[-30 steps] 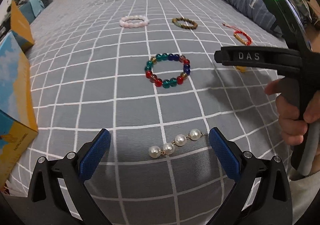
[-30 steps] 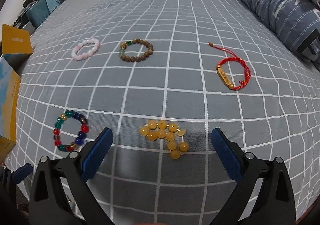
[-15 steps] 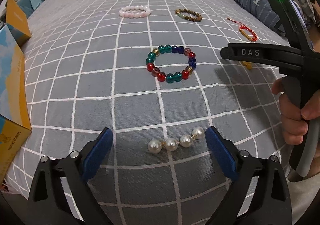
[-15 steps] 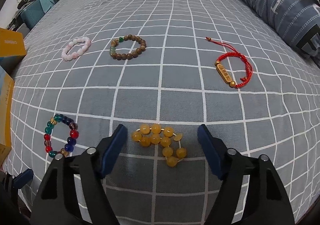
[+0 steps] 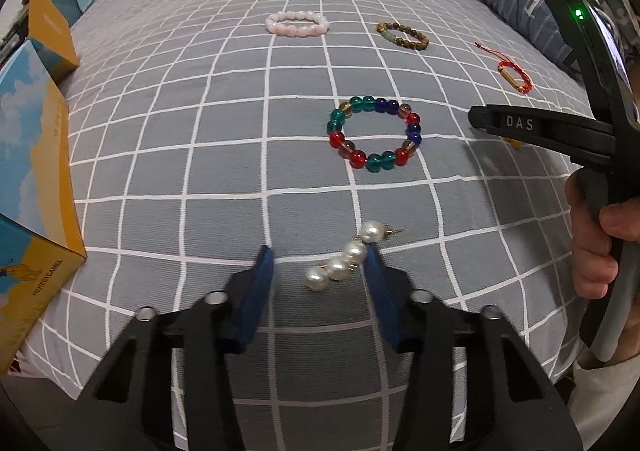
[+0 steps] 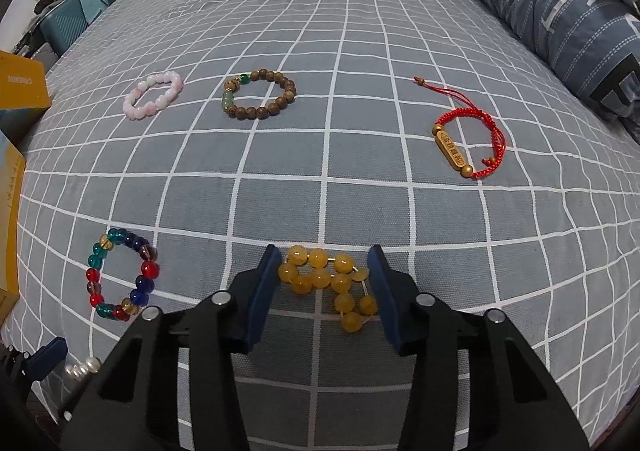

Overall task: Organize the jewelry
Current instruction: 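Grasp the pearl string with left tool while right tool grasps amber bead cluster, then carry the pearls and amber beads over the open white box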

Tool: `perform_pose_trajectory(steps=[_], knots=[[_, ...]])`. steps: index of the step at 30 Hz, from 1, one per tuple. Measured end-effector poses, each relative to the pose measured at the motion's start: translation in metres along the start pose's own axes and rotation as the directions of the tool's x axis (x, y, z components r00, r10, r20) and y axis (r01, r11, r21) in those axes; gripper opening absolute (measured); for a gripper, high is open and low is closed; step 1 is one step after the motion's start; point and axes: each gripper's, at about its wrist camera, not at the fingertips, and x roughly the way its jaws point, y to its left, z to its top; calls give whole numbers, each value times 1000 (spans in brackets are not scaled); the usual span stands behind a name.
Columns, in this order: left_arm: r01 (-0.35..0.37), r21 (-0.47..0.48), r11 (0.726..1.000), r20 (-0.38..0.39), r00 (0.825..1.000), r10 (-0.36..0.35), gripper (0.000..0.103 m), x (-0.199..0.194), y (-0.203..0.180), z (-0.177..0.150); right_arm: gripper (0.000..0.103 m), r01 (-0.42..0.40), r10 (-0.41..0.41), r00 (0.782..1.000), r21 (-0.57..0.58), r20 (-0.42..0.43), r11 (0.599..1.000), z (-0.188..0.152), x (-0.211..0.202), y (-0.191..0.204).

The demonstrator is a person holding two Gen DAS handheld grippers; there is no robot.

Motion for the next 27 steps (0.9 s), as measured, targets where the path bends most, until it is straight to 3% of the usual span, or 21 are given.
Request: perform_pose_trajectory(steps=[2,3,4,6,19,27], knots=[[-11,8,1000,10,1000,11,18,-2,1,1,27,1,-1,1000,6,1,1000,0,0,-2],[-9,9,1000,10,1000,9,15,-2,1,1,19,4,-4,1000,11,0,1000,1,0,-3],[-11,7,1000,11,1000,11,11,-2,1,1,17,9,-9,1000,16,0,1000,1,0,-5],[-15,14,1000,13,1000,15,11,-2,0,1,9,11,-11,1000,22,-1,1000,1,-1,-7],[-6,10,1000,25,1000,6,11,-5,1,3,9,9,-10,999,43,35,999,0,-9,-7],[1,4,1000,76,997,-1,11,-18,-2,9,9,-7,4,997,41,77,999,-2,-22,-8]])
